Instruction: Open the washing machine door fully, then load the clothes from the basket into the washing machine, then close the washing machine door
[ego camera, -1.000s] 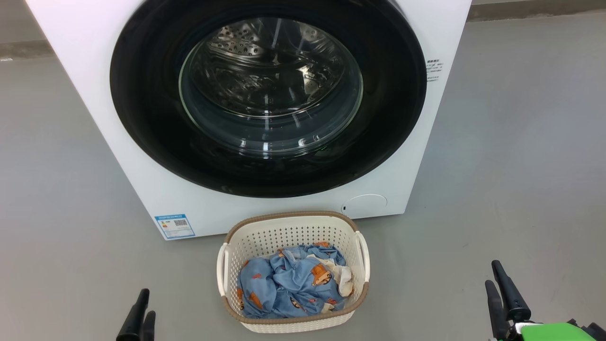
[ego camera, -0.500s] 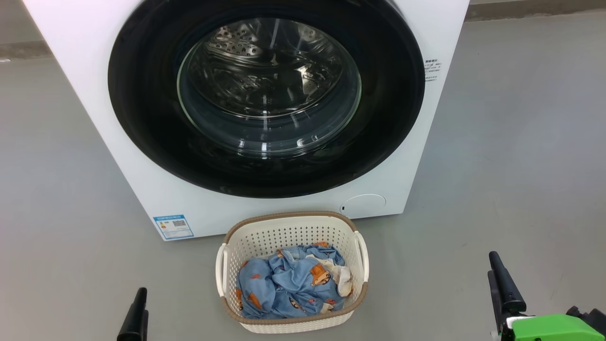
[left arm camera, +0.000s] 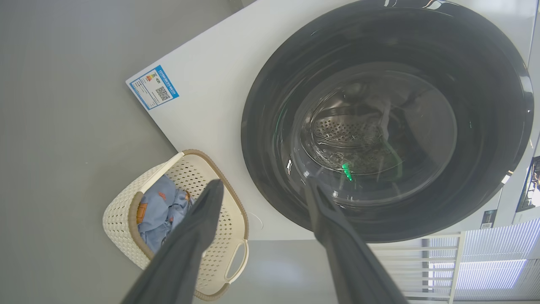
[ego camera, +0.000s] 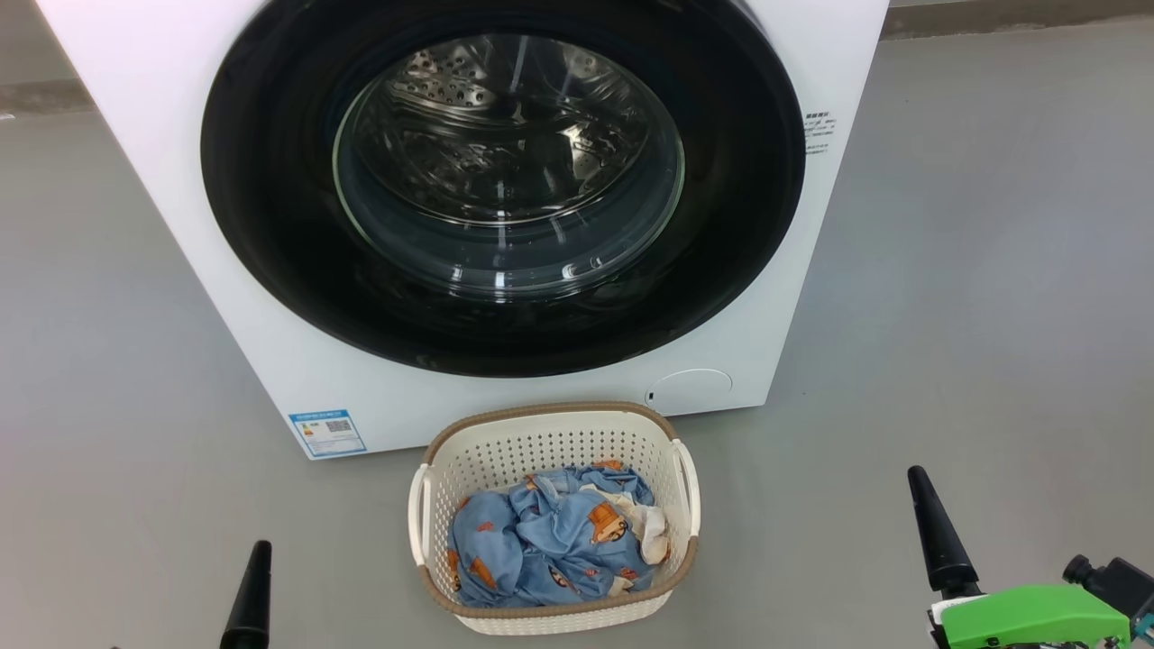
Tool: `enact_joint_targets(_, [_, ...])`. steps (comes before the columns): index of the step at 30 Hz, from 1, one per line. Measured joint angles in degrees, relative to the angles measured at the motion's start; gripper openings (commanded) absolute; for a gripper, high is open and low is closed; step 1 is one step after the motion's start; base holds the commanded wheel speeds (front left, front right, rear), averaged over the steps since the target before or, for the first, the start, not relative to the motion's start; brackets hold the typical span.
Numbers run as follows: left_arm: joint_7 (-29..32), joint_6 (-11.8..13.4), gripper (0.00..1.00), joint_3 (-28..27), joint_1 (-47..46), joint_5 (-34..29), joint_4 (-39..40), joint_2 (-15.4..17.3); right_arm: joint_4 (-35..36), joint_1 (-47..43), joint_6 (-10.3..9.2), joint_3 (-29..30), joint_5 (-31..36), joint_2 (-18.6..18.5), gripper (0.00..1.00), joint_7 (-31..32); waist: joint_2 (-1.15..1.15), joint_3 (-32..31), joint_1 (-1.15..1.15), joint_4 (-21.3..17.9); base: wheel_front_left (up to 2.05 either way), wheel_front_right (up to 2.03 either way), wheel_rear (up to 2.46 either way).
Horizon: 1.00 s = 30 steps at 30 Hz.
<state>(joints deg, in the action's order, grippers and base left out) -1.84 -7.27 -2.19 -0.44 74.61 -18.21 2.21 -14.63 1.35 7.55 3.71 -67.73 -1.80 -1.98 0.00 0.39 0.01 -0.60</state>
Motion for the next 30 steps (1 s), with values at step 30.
enact_joint_targets(30, [-4.8,-0.1,1.0,-0.3,-1.2,-28.8,2.8,4.2,3.0,2.7,0.0,-4.3,28.4,-0.5,1.0,-4.7,0.0,1.3,0.0,0.2,0.0,0.0,0.0])
